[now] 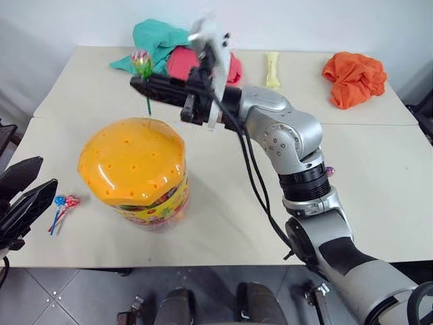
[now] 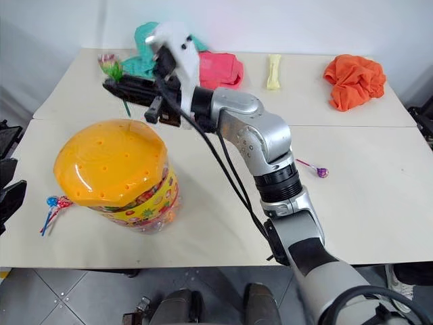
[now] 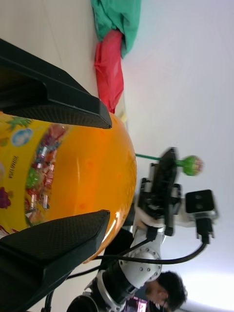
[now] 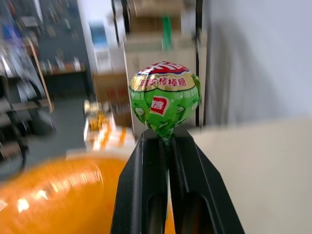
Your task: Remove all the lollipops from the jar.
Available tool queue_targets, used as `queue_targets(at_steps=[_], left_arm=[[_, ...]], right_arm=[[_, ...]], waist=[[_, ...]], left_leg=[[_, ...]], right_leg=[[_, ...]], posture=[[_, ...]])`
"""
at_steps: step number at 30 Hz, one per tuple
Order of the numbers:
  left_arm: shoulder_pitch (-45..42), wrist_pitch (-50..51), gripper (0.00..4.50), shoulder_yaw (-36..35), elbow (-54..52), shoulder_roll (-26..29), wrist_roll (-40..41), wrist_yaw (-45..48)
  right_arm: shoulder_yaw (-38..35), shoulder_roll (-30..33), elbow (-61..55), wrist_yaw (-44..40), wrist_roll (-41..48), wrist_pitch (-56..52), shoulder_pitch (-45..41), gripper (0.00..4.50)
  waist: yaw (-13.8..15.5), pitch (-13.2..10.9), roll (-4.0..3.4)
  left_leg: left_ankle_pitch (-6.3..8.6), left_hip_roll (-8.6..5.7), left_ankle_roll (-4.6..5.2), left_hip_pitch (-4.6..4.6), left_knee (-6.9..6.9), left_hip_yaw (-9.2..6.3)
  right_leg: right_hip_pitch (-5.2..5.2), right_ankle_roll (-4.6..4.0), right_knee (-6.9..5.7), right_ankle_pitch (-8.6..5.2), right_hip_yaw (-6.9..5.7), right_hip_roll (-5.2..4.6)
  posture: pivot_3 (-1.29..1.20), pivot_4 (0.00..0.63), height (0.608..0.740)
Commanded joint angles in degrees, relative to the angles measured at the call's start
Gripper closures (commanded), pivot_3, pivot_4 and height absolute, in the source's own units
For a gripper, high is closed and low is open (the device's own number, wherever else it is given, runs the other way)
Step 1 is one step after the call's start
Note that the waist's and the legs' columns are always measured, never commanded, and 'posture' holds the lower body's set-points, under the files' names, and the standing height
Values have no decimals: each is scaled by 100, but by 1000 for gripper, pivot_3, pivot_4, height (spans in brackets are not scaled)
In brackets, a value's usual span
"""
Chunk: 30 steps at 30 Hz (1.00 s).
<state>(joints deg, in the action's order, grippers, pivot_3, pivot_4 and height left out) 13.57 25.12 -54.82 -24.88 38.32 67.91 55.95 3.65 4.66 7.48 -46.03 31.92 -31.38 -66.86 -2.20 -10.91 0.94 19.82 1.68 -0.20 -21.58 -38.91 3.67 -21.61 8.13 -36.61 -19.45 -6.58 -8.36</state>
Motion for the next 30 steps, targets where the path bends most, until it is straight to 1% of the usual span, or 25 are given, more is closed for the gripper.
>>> queue_targets(at_steps=[1, 3, 5, 7, 8, 10, 12, 14, 15, 17, 18, 23, 26, 30], left_arm=[[-104, -17, 1678, 112, -137, 253, 89, 175], [-294, 44, 1678, 345, -62, 490, 51, 359], [-461, 38, 1678, 487, 7, 643, 44, 535], [-612, 89, 1678, 592, 66, 807, 77, 652], [-697, 133, 1678, 682, 92, 923, 68, 749], [-788, 220, 1678, 837, 113, 1121, 9, 973], [-804, 286, 1678, 908, 118, 1236, -26, 1124], [-688, 328, 1678, 989, 126, 1455, -245, 1503], [-671, 346, 1678, 1013, 208, 1571, -337, 1682], [-703, 359, 1678, 1044, 377, 1719, -434, 1896], [-760, 338, 1678, 1082, 463, 1765, -477, 1963], [-996, 290, 1678, 1241, 591, 1743, -582, 2099], [-1050, 410, 1678, 1163, 717, 1838, -601, 2105], [-1139, 603, 1678, 804, 975, 1963, -571, 1904]], right_arm=[[-634, 570, -114, -323, 197, 333, -15, 4482], [-987, 1449, -328, -843, 456, 22, 191, 4482], [-1059, 2307, -521, -1279, 524, -293, 489, 4482], [-990, 3099, -696, -1688, 343, -314, 908, 4482], [-918, 3640, -797, -1987, 108, -209, 1284, 4482], [-790, 4568, -896, -2314, -335, -89, 2020, 4482], [-745, 5109, -926, -2387, -585, -30, 2557, 4482], [-744, 5728, -877, -2422, -1033, 111, 3477, 4482], [-760, 5922, -826, -2295, -1287, 194, 3971, 4482], [-682, 6106, -698, -2041, -1733, 510, 4579, 4482], [-645, 6074, -583, -1876, -1901, 648, 4747, 4482], [-777, 5869, -297, -1611, -2114, 1139, 5184, 4482], [-988, 5768, -250, -1693, -1953, 1431, 5536, 3730], [-1462, 5626, -245, -1966, -1553, 1713, 5872, 2490]], waist=[[33, 0, 0], [95, 0, 1], [129, 1, 2], [113, 0, 1], [107, 0, 1], [81, 0, 1], [58, -4, -7], [18, -10, -18], [25, -11, -18], [52, -11, -21], [63, -11, -21], [66, -14, -25], [85, -14, -27], [138, -14, -27]], left_leg=[[0, -1, 1, 0, -2, 0], [3, -1, 5, -1, -4, 0], [5, 3, 11, -17, -13, 2], [13, -1, 20, -18, -10, 4], [18, -10, 21, -17, -9, 5], [19, -3, 20, -24, -4, 10], [20, -4, 17, -24, -2, 28], [20, 6, 17, -17, -2, 49], [20, 8, 17, -13, 2, 62], [20, 10, 16, 6, 3, 104], [20, 11, 16, 9, 1, 119], [19, 12, 18, 17, -12, 148], [19, 14, 17, 19, -11, 147], [20, 14, 18, 17, -11, 145]], right_leg=[[1, 0, 0, 0, 0, 0], [4, 0, 4, 0, 3, -2], [10, 0, 9, 0, 5, -1], [10, 0, 22, 0, 10, -3], [9, 1, 38, 0, 9, -2], [10, 4, 62, 2, -3, 8], [10, 5, 67, 2, -3, 8], [3, 6, 76, 2, -1, 7], [3, 5, 74, 2, -2, 7], [12, 5, 68, 2, 2, 7], [11, 5, 69, 2, 13, 7], [9, 5, 73, 2, 43, 6], [9, 5, 71, 2, 45, 6], [9, 6, 70, 2, 43, 6]], posture=[[0, 150, 740], [0, 150, 740], [0, 150, 740], [0, 150, 740], [0, 150, 740], [0, 150, 740], [0, 150, 740], [0, 150, 740], [0, 150, 740], [0, 150, 740], [0, 150, 740], [0, 150, 740], [0, 150, 740], [0, 150, 740]])
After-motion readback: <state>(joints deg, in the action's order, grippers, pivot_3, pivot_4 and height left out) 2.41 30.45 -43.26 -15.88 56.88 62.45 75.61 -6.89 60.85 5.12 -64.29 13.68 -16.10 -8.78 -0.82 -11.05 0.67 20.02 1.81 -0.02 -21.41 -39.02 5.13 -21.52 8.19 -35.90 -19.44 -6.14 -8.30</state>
